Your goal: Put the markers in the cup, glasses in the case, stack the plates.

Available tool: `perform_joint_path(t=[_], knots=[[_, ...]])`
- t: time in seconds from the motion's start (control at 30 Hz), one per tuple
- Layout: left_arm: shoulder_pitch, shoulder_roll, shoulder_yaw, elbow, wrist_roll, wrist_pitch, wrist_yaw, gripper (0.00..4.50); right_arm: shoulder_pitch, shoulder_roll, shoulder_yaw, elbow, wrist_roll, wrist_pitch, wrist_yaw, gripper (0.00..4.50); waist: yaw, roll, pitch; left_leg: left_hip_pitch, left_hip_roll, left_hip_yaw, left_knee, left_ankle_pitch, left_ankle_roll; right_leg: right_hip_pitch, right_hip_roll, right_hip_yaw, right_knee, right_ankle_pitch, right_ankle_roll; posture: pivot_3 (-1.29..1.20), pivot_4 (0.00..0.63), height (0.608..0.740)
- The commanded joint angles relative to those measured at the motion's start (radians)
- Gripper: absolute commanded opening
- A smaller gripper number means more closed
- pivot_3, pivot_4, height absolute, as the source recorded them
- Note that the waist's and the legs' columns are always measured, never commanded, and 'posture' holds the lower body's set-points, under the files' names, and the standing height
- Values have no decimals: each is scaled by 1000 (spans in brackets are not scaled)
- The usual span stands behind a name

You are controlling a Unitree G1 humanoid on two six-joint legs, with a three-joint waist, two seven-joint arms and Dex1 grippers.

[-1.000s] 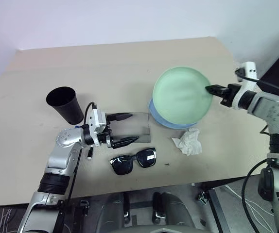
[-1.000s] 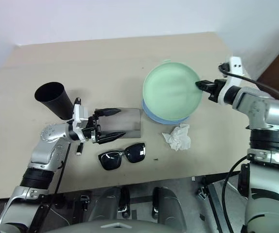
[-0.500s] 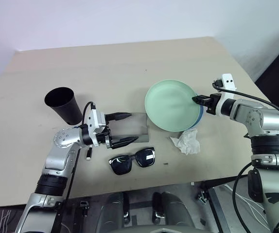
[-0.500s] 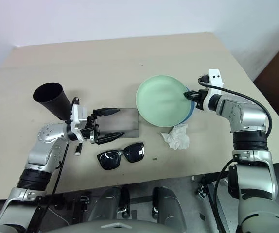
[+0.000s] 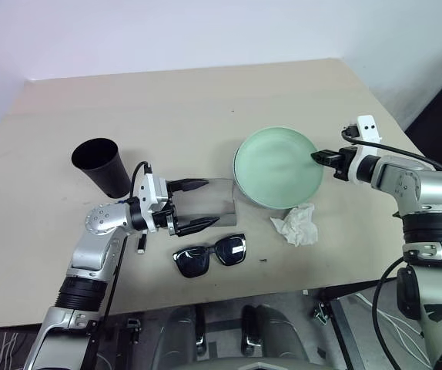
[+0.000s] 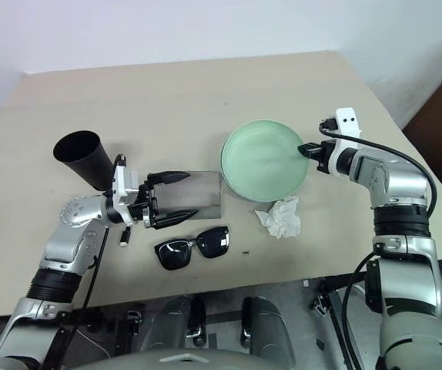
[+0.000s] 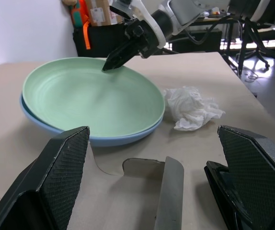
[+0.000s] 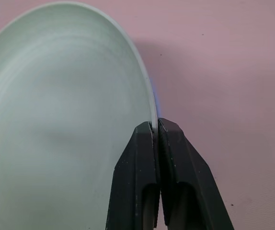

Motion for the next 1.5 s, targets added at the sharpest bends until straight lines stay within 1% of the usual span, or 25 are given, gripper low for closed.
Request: perform_joint_path(t=[0.03,0.27,0.37,0.4,0.63,0.73,0.8,0.87,0.97,1.0,1.13,1.23,1.3,1.5], knots=[[-10,4,4,-27,4,-16,2,4500,-26,-17,-17,3,-11,-20,1,29,0,0,0,0,0,0,0,0,0,0,0,0,0,0,0,0,150,740],[-16,2,2,-23,5,-16,2,4500,-31,-7,-20,-1,-10,-31,5,29,1,0,0,0,0,0,0,0,0,0,0,0,0,0,0,0,150,740],[-16,2,1,-22,6,-16,3,4500,-33,-7,-24,-28,2,-32,14,718,1,0,0,0,0,0,0,0,0,0,0,0,0,0,0,0,150,740],[-15,2,1,-22,6,-16,3,4500,-32,-6,-24,-35,4,-31,16,1015,1,0,0,0,0,0,0,0,0,0,0,0,0,0,0,0,150,740],[-17,-7,-1,-11,14,-25,5,4500,-36,1,-23,-63,8,-33,16,3474,0,0,0,0,0,0,0,0,0,0,0,0,0,0,0,0,150,740],[-17,-12,1,-7,18,-28,5,4500,-39,-6,-55,-91,24,-50,10,4474,1,0,0,0,0,0,0,0,0,-1,0,0,0,0,0,0,150,740],[-16,-13,3,-4,20,-32,4,4500,-37,-18,-89,-115,56,-37,23,4474,1,1,0,-1,0,0,0,0,0,-1,0,0,0,0,0,0,150,740],[-20,-13,9,3,21,-36,4,4500,-4,-41,-112,-177,95,-39,80,4474,3,1,0,-1,0,0,0,0,0,-1,0,0,0,0,0,0,150,740],[-27,-8,17,18,22,-46,4,4500,137,-99,-111,-408,192,-8,228,4474,8,1,0,-2,0,0,-1,0,0,-1,0,0,-1,-1,0,0,150,740],[-29,-6,19,22,22,-49,3,4500,175,-115,-109,-467,215,9,250,4474,6,0,0,-2,0,0,-1,0,0,-1,0,0,-1,-1,1,0,150,740],[-34,4,27,41,24,-64,3,4500,277,-155,-133,-604,298,72,277,4474,-1,0,1,-1,0,0,-1,-1,1,-1,-1,0,-2,-1,2,0,150,740],[-39,13,31,57,25,-76,0,4500,332,-177,-143,-659,345,134,270,4474,1,0,1,-1,0,0,-1,-2,-1,-1,0,0,-1,-1,1,0,150,740],[-42,16,31,65,25,-84,-1,4500,364,-180,-126,-682,354,161,253,4474,3,0,1,0,0,-1,-1,-2,-2,-1,0,0,-1,-3,-2,0,150,740],[-34,17,16,65,25,-89,-11,4500,439,-164,-84,-688,359,189,235,4474,3,0,1,-2,0,-1,-1,-2,-2,-1,0,0,-4,-3,-2,0,150,740]])
